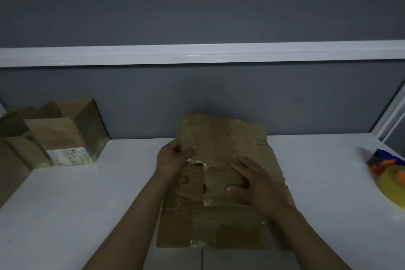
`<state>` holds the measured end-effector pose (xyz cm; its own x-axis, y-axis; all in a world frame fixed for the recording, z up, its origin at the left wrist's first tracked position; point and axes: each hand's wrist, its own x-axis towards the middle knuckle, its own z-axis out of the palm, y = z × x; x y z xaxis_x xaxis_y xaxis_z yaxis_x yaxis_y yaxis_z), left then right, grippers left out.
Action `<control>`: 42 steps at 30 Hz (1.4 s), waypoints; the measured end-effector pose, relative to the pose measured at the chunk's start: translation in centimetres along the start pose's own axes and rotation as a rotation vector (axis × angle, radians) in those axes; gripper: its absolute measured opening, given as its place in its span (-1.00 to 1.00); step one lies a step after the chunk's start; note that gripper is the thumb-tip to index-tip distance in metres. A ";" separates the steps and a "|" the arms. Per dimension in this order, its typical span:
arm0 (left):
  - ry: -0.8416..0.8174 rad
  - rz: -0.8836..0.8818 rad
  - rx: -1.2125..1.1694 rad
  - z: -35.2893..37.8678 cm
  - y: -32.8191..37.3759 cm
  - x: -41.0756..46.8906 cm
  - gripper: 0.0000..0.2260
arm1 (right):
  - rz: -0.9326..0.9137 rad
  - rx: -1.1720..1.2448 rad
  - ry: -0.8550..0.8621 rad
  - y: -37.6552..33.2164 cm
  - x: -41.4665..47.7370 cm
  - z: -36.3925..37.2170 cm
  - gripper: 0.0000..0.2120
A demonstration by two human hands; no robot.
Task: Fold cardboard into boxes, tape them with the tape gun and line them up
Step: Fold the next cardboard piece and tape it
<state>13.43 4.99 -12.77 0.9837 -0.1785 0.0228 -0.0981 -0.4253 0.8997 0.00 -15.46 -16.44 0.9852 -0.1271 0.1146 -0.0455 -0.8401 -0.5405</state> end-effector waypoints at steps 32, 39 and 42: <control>-0.110 0.323 -0.227 19.4 14.1 0.3 -0.72 | 0.290 0.596 0.633 14.2 -1.9 -20.9 -0.83; -0.176 0.086 -0.487 26.3 18.1 -1.9 -0.57 | 0.299 0.479 0.336 23.3 -2.0 -24.3 -0.45; -0.145 0.084 -0.494 27.6 20.4 -3.4 -0.73 | 0.243 0.474 0.090 24.9 -1.4 -24.5 -0.36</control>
<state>3.90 -27.58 -6.50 0.9409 -0.3303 0.0749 -0.0587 0.0588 0.9965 -6.52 -49.08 -9.65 0.9367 -0.3502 -0.0013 -0.1708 -0.4537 -0.8746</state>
